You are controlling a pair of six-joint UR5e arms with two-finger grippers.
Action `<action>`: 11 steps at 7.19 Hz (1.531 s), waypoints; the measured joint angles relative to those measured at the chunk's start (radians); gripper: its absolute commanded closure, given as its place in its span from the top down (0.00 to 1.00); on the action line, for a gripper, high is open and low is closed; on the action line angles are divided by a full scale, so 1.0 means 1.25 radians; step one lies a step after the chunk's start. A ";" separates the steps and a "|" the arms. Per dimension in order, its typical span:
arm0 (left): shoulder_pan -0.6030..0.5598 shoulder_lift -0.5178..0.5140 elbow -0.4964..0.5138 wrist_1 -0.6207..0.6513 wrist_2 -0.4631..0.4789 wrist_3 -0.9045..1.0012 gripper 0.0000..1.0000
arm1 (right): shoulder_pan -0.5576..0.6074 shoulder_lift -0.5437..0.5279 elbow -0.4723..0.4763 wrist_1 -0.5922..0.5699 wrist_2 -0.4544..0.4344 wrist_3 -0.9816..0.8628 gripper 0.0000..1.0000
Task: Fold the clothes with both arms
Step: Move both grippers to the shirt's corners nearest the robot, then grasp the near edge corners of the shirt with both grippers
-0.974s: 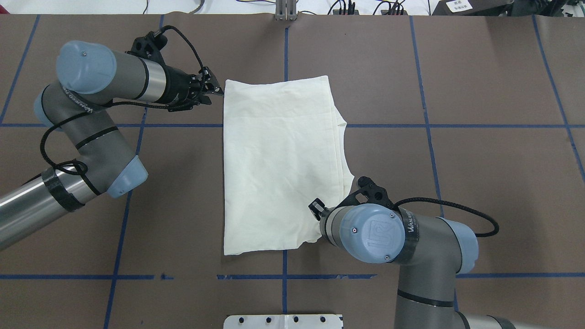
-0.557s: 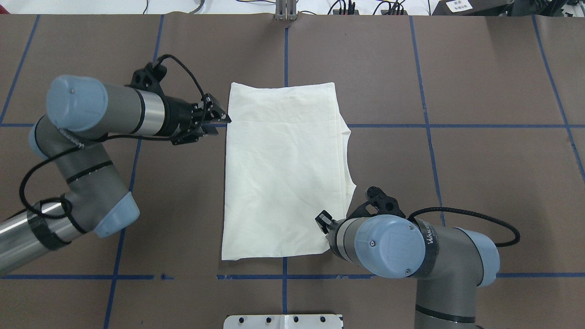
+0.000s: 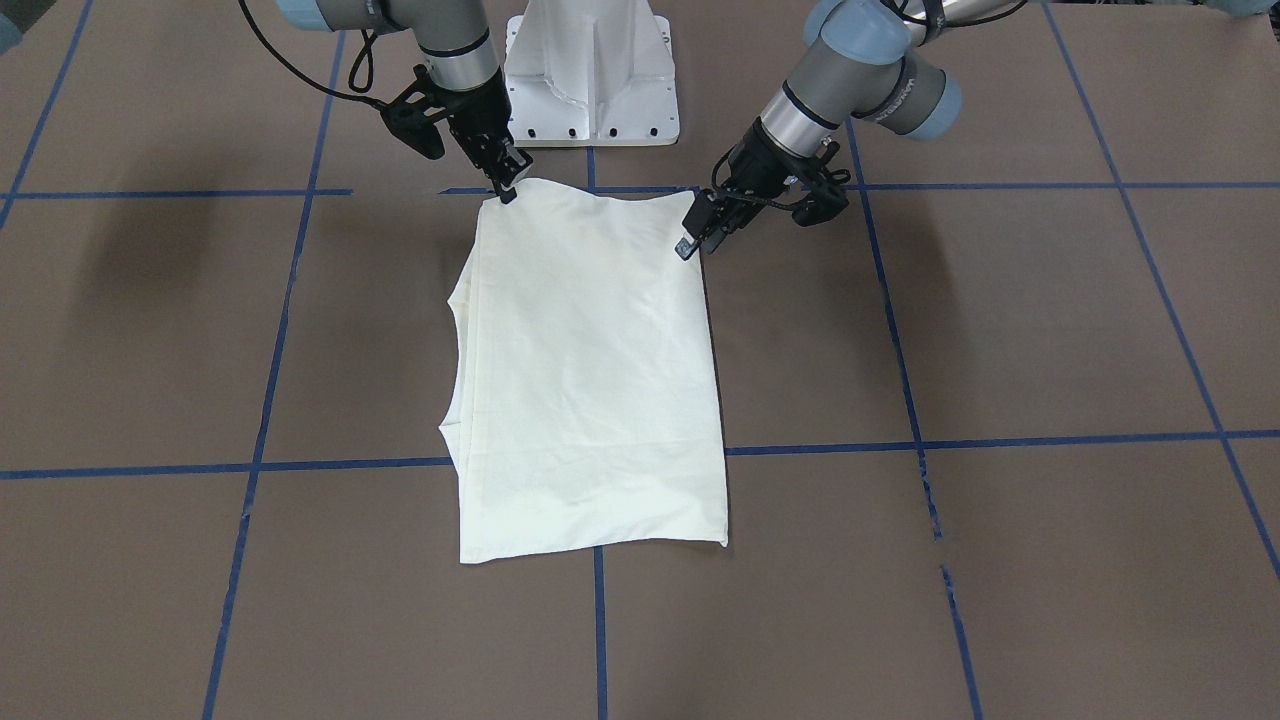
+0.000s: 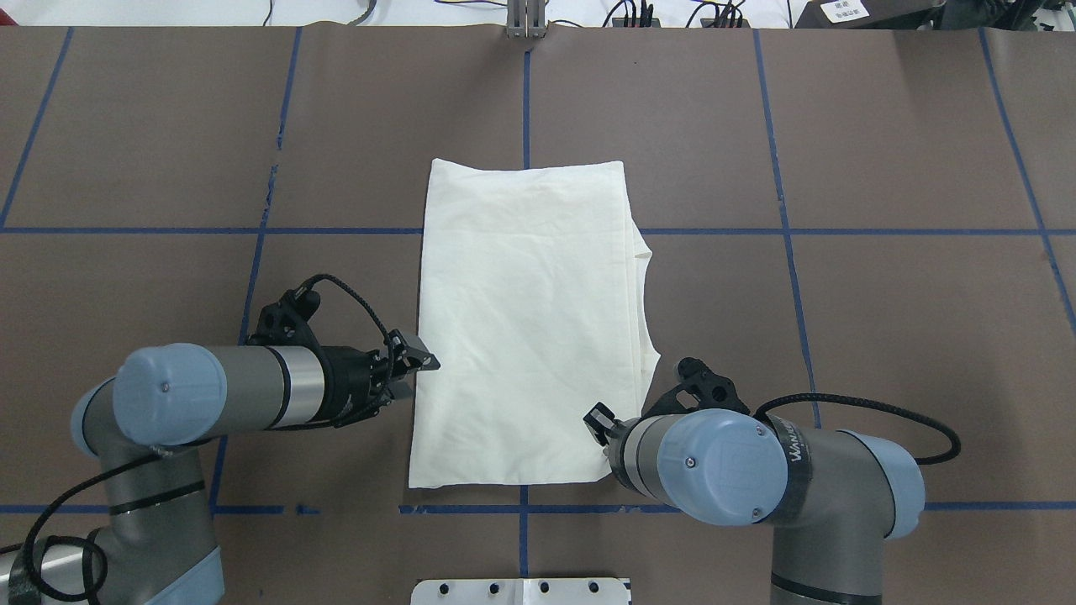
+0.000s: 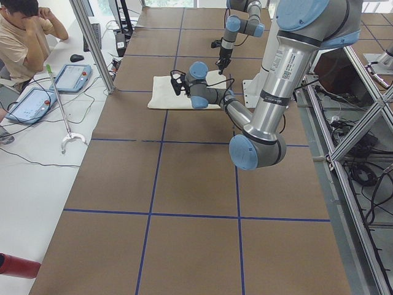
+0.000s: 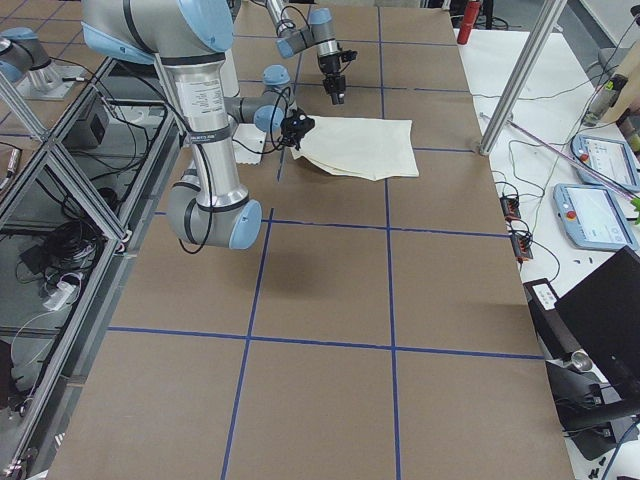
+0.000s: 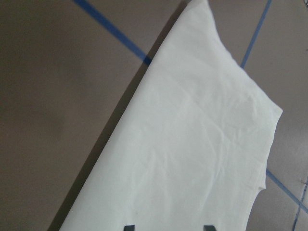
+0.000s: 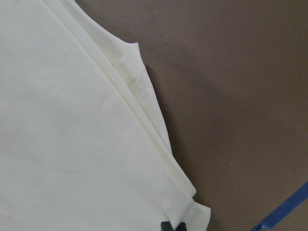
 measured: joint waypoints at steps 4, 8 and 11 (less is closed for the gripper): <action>0.096 0.014 -0.049 0.135 0.016 -0.052 0.61 | -0.001 0.000 0.004 0.000 0.000 0.000 0.00; 0.132 0.016 -0.040 0.154 0.037 -0.062 0.57 | -0.001 0.003 0.005 0.000 0.001 0.000 0.00; 0.137 0.017 -0.038 0.162 0.041 -0.070 0.00 | 0.000 0.003 0.013 0.001 0.002 0.000 0.00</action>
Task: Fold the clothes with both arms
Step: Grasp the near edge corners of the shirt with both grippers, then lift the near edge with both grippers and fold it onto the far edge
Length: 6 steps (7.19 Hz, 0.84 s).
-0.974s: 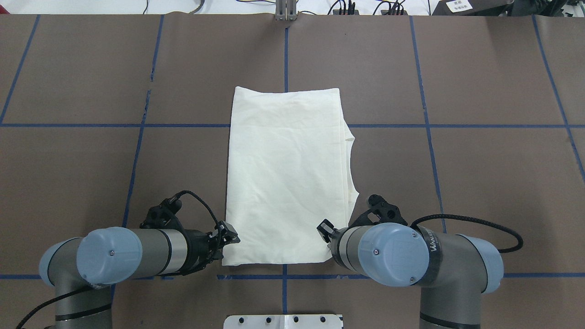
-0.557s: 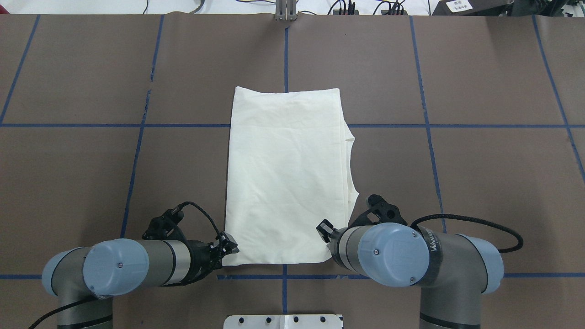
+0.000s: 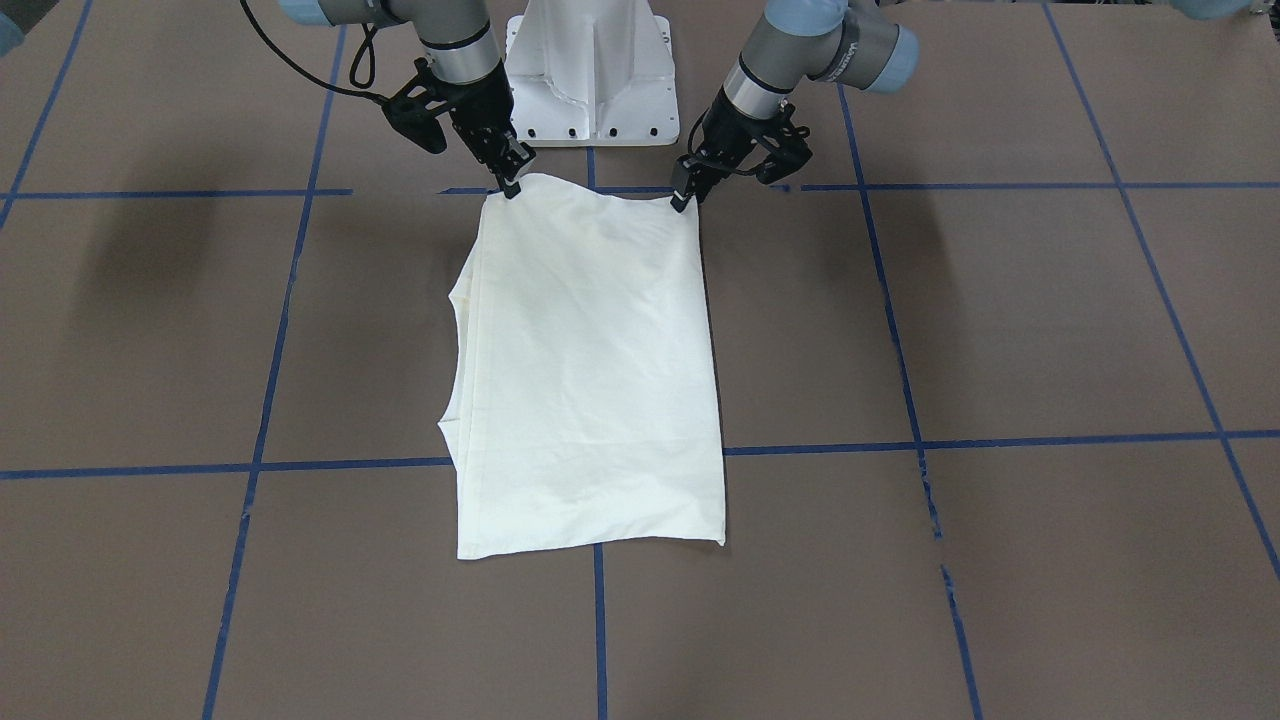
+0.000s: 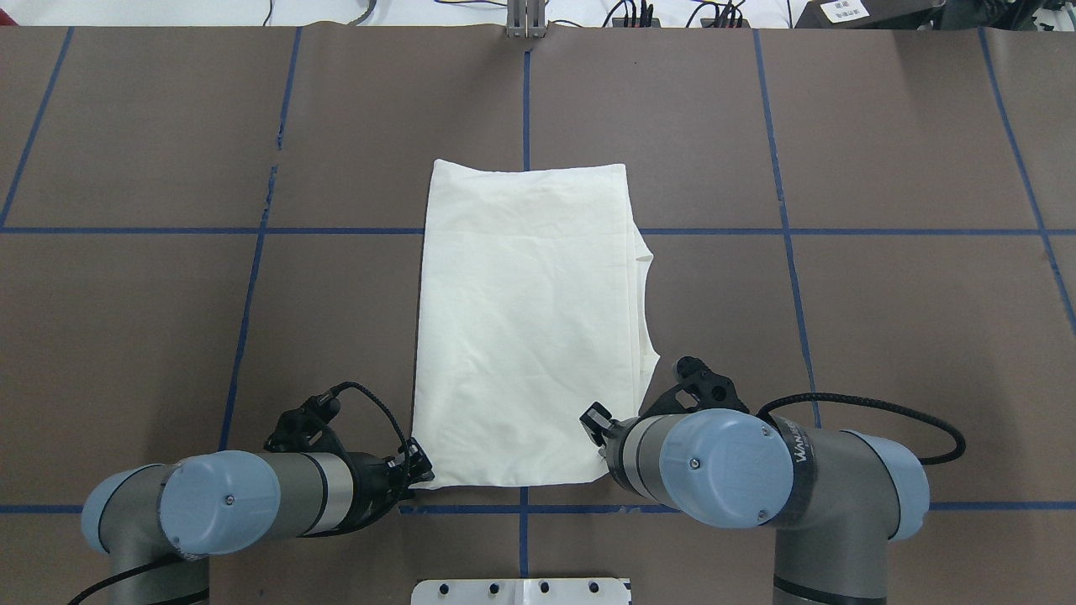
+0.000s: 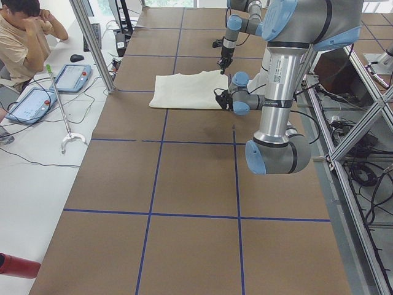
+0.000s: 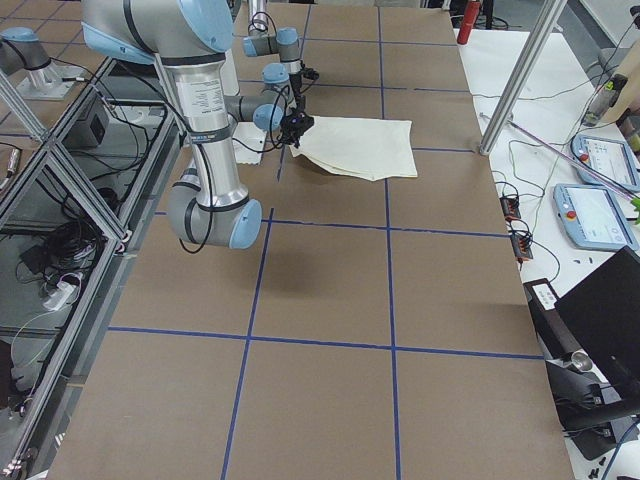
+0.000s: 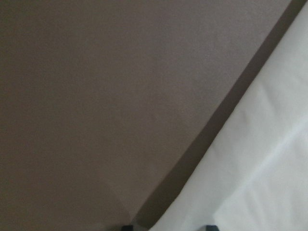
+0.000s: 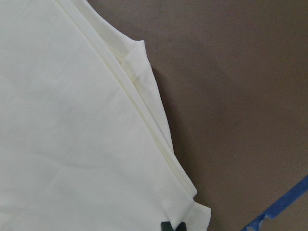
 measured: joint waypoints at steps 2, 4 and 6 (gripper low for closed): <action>0.001 0.000 -0.006 0.009 0.005 -0.016 0.00 | 0.000 -0.001 0.002 0.000 0.001 0.000 0.00; 0.002 0.009 -0.056 0.013 0.006 -0.021 0.00 | 0.001 -0.009 0.013 0.000 0.001 0.000 0.00; 0.004 0.032 -0.158 0.016 0.002 -0.050 0.00 | -0.009 -0.038 0.064 -0.003 -0.001 0.006 0.00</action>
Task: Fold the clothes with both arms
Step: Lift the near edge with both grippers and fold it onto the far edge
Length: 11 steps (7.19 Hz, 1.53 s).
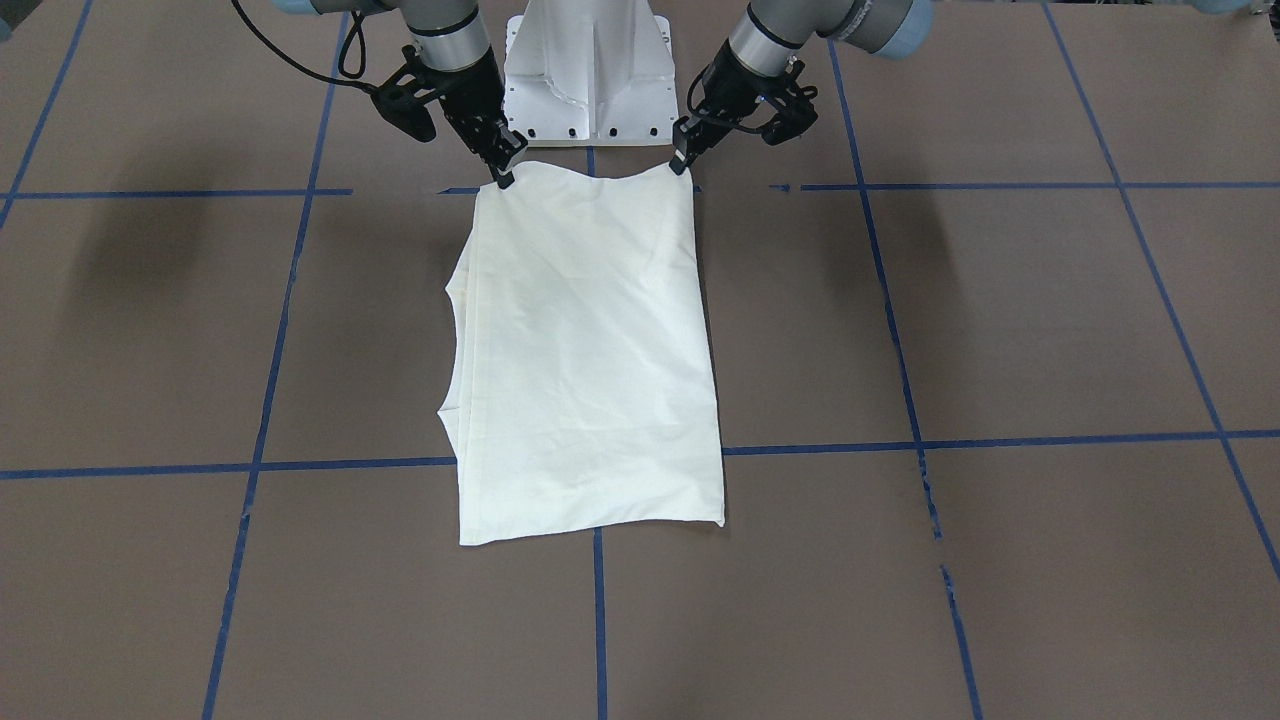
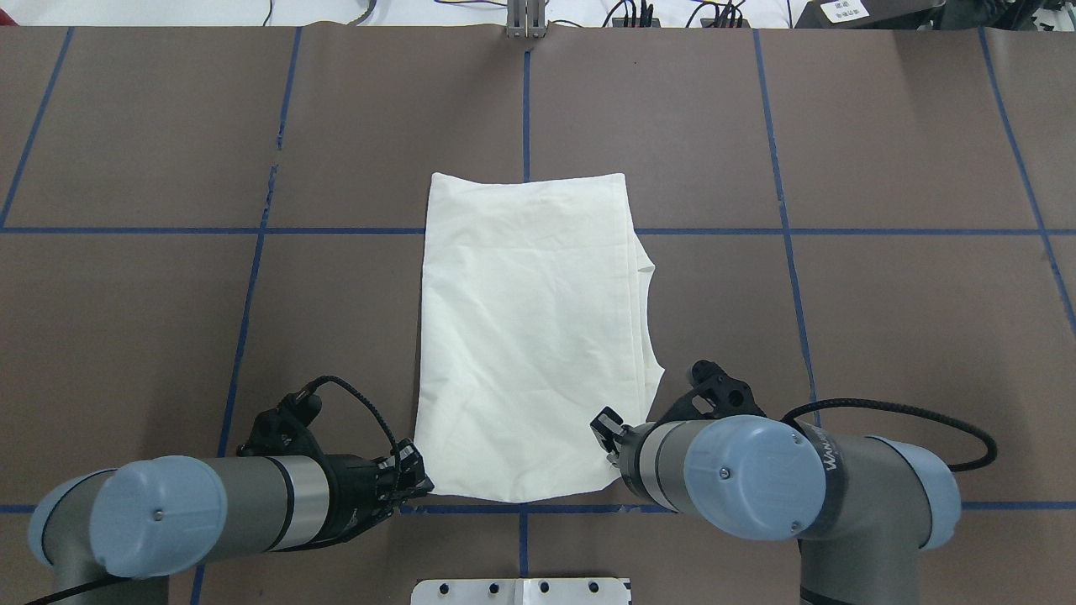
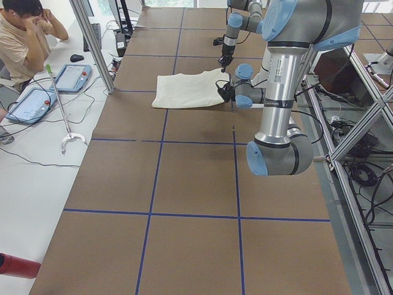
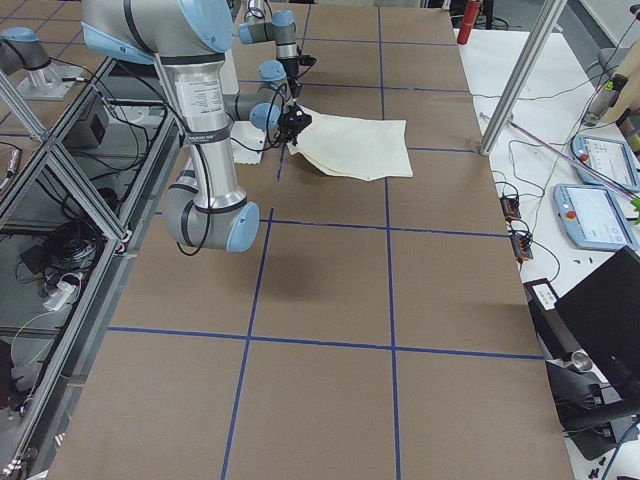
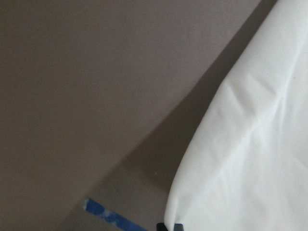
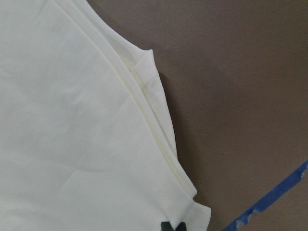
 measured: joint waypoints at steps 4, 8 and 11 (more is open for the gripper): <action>-0.091 -0.038 -0.068 0.032 -0.026 0.004 0.00 | 0.117 0.004 0.091 -0.054 0.069 -0.012 0.00; -0.169 -0.144 0.007 0.177 -0.047 0.101 0.00 | 0.241 0.105 -0.049 -0.052 0.134 -0.069 0.00; -0.214 -0.179 0.099 0.182 -0.043 0.199 0.00 | 0.272 0.156 -0.154 -0.004 0.143 -0.084 0.00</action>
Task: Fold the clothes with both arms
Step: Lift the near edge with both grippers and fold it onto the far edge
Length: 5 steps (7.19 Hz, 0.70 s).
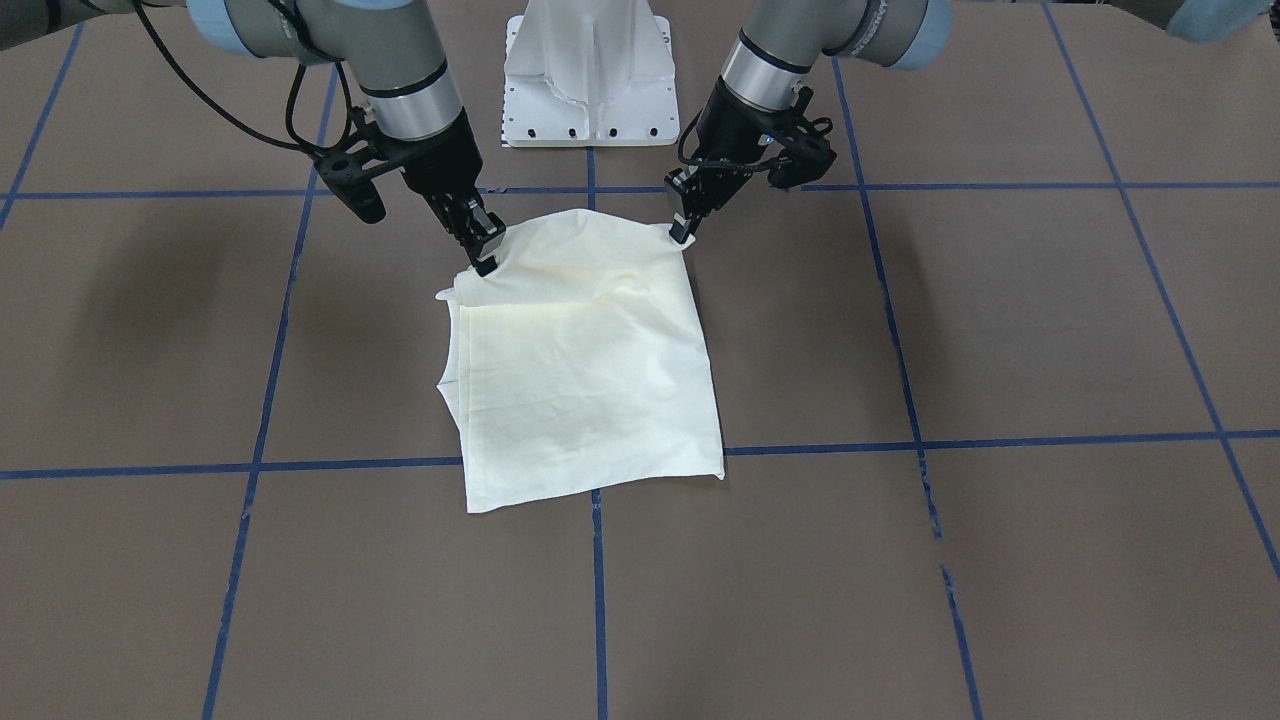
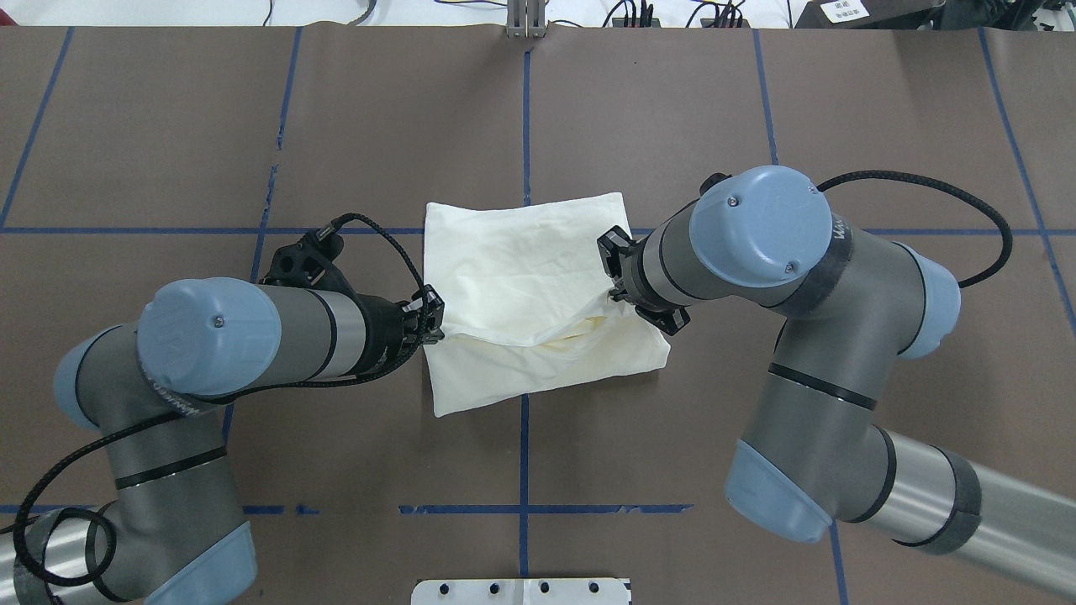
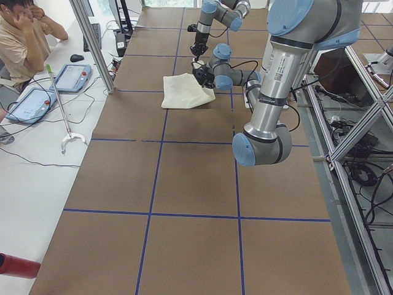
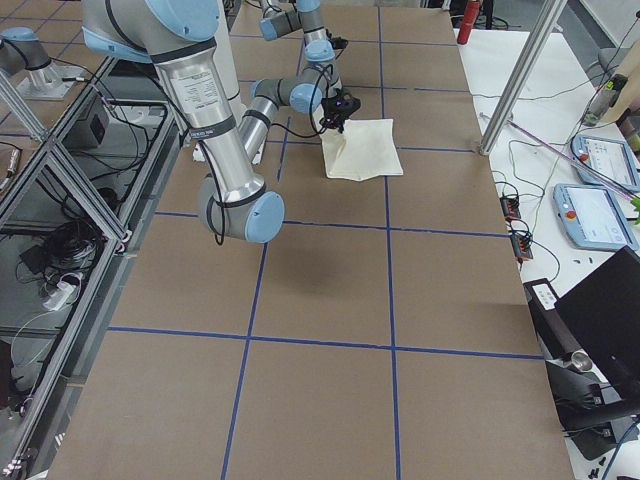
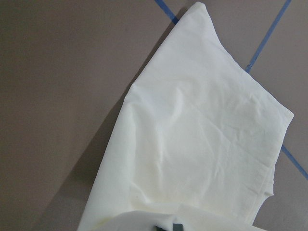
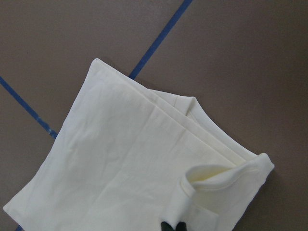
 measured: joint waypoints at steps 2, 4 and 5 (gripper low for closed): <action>-0.018 -0.031 0.071 -0.004 0.002 0.047 0.00 | 0.008 0.005 -0.063 0.068 0.001 -0.002 0.00; -0.047 -0.069 0.132 -0.009 0.002 0.079 0.00 | 0.029 0.037 -0.125 0.084 0.008 -0.006 0.00; -0.069 -0.080 0.145 -0.011 0.002 0.098 0.00 | 0.049 0.062 -0.160 0.085 0.027 -0.015 0.00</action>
